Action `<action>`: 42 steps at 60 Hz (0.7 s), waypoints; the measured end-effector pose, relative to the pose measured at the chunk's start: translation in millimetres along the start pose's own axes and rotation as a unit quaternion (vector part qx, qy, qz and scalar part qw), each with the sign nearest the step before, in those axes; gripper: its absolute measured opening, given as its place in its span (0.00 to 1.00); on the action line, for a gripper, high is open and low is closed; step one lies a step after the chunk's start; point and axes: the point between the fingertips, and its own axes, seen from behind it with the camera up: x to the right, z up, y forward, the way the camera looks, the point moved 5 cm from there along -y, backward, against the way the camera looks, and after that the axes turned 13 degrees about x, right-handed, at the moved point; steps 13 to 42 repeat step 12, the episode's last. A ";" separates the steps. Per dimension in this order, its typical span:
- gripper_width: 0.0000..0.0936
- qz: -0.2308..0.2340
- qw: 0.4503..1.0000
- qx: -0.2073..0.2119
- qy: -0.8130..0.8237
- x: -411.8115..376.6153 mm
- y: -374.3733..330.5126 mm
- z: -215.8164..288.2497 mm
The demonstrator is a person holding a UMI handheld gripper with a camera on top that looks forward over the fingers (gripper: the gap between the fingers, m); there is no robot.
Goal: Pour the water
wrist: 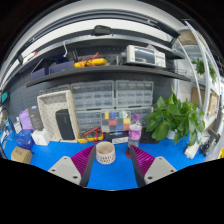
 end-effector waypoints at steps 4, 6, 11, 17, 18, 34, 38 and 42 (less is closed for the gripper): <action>0.72 0.006 1.000 0.002 -0.004 -5.9 -5.8 6.1; 0.72 0.007 1.000 0.004 -0.007 -8.6 -8.1 7.0; 0.72 0.011 1.000 0.009 -0.012 -12.3 -12.1 10.7; 0.72 0.011 1.000 0.009 -0.012 -13.4 -12.1 12.0; 0.72 0.011 1.000 0.009 -0.012 -13.4 -12.1 12.0; 0.72 0.011 1.000 0.009 -0.012 -13.4 -12.1 12.0; 0.72 0.011 1.000 0.009 -0.012 -13.4 -12.1 12.0; 0.72 0.011 1.000 0.009 -0.012 -13.4 -12.1 12.0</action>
